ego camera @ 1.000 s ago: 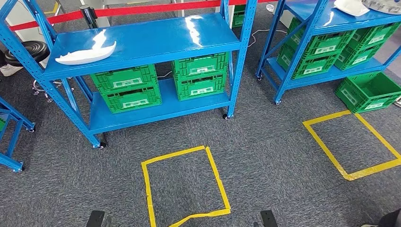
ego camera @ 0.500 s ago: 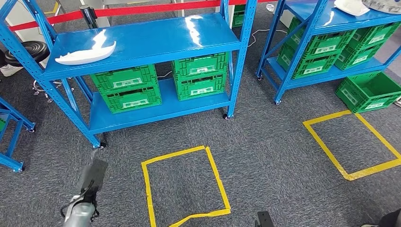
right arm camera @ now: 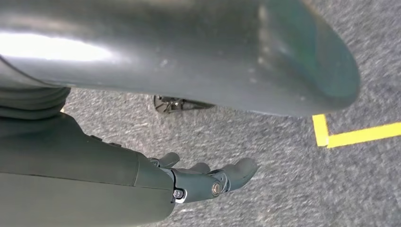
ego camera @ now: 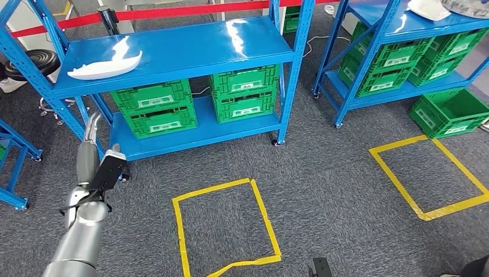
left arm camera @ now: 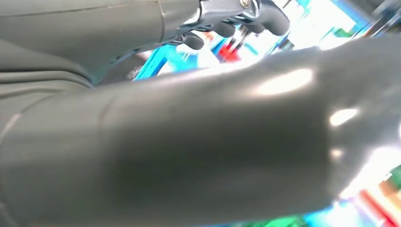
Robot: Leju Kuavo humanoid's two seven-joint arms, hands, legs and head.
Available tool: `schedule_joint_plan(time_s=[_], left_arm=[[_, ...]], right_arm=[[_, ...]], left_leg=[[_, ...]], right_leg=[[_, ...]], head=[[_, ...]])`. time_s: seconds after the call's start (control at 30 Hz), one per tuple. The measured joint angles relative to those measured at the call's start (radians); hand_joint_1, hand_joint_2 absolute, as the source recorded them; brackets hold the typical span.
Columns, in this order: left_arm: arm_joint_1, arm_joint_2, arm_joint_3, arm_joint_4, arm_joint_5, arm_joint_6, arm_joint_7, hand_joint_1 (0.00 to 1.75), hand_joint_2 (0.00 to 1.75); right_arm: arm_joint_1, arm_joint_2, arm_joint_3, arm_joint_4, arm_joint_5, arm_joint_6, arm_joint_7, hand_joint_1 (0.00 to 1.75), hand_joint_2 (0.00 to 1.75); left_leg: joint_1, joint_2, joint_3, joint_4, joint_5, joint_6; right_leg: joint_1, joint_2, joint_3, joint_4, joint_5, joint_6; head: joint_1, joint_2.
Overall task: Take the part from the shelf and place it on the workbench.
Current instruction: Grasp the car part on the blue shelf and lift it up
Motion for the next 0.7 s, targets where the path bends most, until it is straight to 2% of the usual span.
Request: schedule_joint_plan(time_s=[0.07, 0.1, 0.13, 0.17, 0.2, 0.23, 0.27, 0.3, 0.4, 0.43, 0.47, 0.5, 0.57, 0.6, 0.63, 0.67, 0.7], left_arm=[[-0.003, 0.002, -0.037, -0.049, 0.016, 0.026, -0.003, 0.0, 0.0], [-0.002, 0.002, -0.056, -0.074, 0.025, 0.041, -0.005, 0.0, 0.0], [-0.001, 0.002, -0.076, -0.098, 0.035, 0.057, -0.008, 0.0, 0.0], [0.0, 0.002, -0.095, -0.12, 0.046, 0.072, -0.011, 0.0, 0.0], [-0.001, 0.003, -0.113, -0.141, 0.06, 0.086, -0.014, 0.0, 0.0], [-0.001, 0.003, -0.128, -0.158, 0.076, 0.096, -0.019, 0.0, 0.0], [-0.001, 0.003, -0.142, -0.173, 0.091, 0.103, -0.023, 0.0, 0.0], [-0.001, 0.004, -0.154, -0.187, 0.106, 0.106, -0.028, 0.0, 0.0], [0.0, 0.004, -0.182, -0.223, 0.135, 0.108, -0.037, 0.0, 0.0], [-0.001, 0.004, -0.188, -0.233, 0.139, 0.107, -0.039, 0.0, 0.0], [-0.002, 0.004, -0.194, -0.241, 0.142, 0.106, -0.04, 0.0, 0.0], [-0.002, 0.005, -0.199, -0.247, 0.144, 0.106, -0.041, 0.0, 0.0], [0.004, 0.006, -0.206, -0.251, 0.147, 0.104, -0.042, 0.0, 0.0], [0.009, 0.007, -0.208, -0.251, 0.148, 0.103, -0.041, 0.0, 0.0], [0.014, 0.008, -0.21, -0.251, 0.15, 0.102, -0.041, 0.0, 0.0], [0.016, 0.009, -0.212, -0.252, 0.151, 0.101, -0.041, 0.0, 0.0], [0.018, 0.01, -0.213, -0.252, 0.152, 0.1, -0.041, 0.0, 0.0]], right_arm=[[0.0, 0.001, -0.009, 0.002, 0.001, 0.003, -0.001, 0.0, 0.0], [0.001, 0.001, -0.013, 0.003, 0.002, 0.004, 0.0, 0.0, 0.0], [0.003, 0.0, -0.018, 0.004, 0.002, 0.004, 0.002, 0.0, 0.0], [0.004, 0.0, -0.024, 0.005, 0.002, 0.004, 0.005, 0.0, 0.0], [0.004, 0.0, -0.03, 0.006, 0.002, 0.004, 0.01, 0.0, 0.0], [0.006, 0.002, -0.037, 0.009, 0.001, 0.005, 0.018, 0.0, 0.0], [0.005, 0.004, -0.043, 0.012, 0.001, 0.006, 0.027, 0.0, 0.0], [0.005, 0.006, -0.049, 0.015, -0.002, 0.007, 0.036, 0.0, 0.0], [0.004, 0.007, -0.069, 0.018, -0.015, 0.009, 0.05, 0.0, 0.0], [0.005, 0.007, -0.074, 0.019, -0.018, 0.009, 0.052, 0.0, 0.0], [0.005, 0.007, -0.079, 0.019, -0.02, 0.009, 0.054, 0.0, 0.0], [0.005, 0.007, -0.084, 0.019, -0.021, 0.009, 0.056, 0.0, 0.0], [0.006, 0.007, -0.093, 0.019, -0.023, 0.009, 0.059, 0.0, 0.0], [0.008, 0.007, -0.096, 0.019, -0.023, 0.009, 0.06, 0.0, 0.0], [0.01, 0.007, -0.099, 0.019, -0.024, 0.009, 0.061, 0.0, 0.0], [0.012, 0.006, -0.102, 0.019, -0.024, 0.008, 0.062, 0.0, 0.0], [0.012, 0.006, -0.105, 0.019, -0.025, 0.007, 0.064, 0.0, 0.0]], left_leg=[[0.001, 0.0, 0.004, -0.001, -0.01, 0.004], [0.003, -0.001, 0.008, 0.001, -0.018, 0.003], [0.006, -0.003, 0.014, 0.004, -0.024, -0.003], [0.011, -0.005, 0.024, 0.008, -0.033, -0.01], [0.016, -0.006, 0.035, 0.013, -0.045, -0.019], [0.018, -0.007, 0.042, 0.019, -0.057, -0.03], [0.018, -0.008, 0.045, 0.026, -0.069, -0.04], [0.017, -0.009, 0.046, 0.028, -0.078, -0.049], [0.015, -0.008, 0.059, 0.018, -0.091, -0.068], [0.016, -0.006, 0.06, 0.027, -0.095, -0.072], [0.016, -0.003, 0.048, 0.058, -0.104, -0.075], [0.016, 0.0, 0.019, 0.112, -0.118, -0.076], [0.014, 0.001, -0.085, 0.256, -0.144, -0.075], [0.013, 0.001, -0.137, 0.307, -0.136, -0.073], [0.012, 0.001, -0.175, 0.323, -0.103, -0.068], [0.01, 0.0, -0.193, 0.296, -0.045, -0.061], [0.006, 0.0, -0.196, 0.232, 0.034, -0.051]], right_leg=[[-0.005, 0.0, -0.099, 0.147, -0.041, 0.005], [-0.008, 0.0, -0.137, 0.193, -0.038, 0.008], [-0.013, 0.0, -0.157, 0.2, -0.013, 0.012], [-0.017, -0.001, -0.158, 0.167, 0.032, 0.017], [-0.023, -0.002, -0.143, 0.103, 0.088, 0.023], [-0.025, -0.004, -0.126, 0.044, 0.127, 0.03], [-0.027, -0.005, -0.108, -0.007, 0.145, 0.029], [-0.027, -0.007, -0.097, -0.035, 0.144, 0.023], [-0.024, -0.006, -0.082, -0.047, 0.111, -0.01], [-0.025, -0.005, -0.072, -0.049, 0.104, -0.019], [-0.026, -0.003, -0.058, -0.055, 0.096, -0.027], [-0.025, -0.002, -0.041, -0.062, 0.088, -0.034], [-0.02, 0.001, -0.002, -0.077, 0.067, -0.041], [-0.017, 0.004, 0.021, -0.086, 0.055, -0.042], [-0.014, 0.007, 0.047, -0.093, 0.041, -0.043], [-0.01, 0.009, 0.075, -0.102, 0.026, -0.042], [-0.007, 0.011, 0.106, -0.111, 0.01, -0.042]], head=[[0.001, 0.0], [0.001, 0.0], [0.001, 0.0], [0.001, 0.0], [0.002, 0.0], [0.004, 0.0], [0.006, 0.0], [0.008, 0.0], [0.008, 0.0], [0.006, 0.0], [0.004, 0.0], [0.0, 0.0], [-0.004, 0.0], [-0.005, 0.0], [-0.005, 0.0], [-0.006, 0.0], [-0.005, 0.0]])
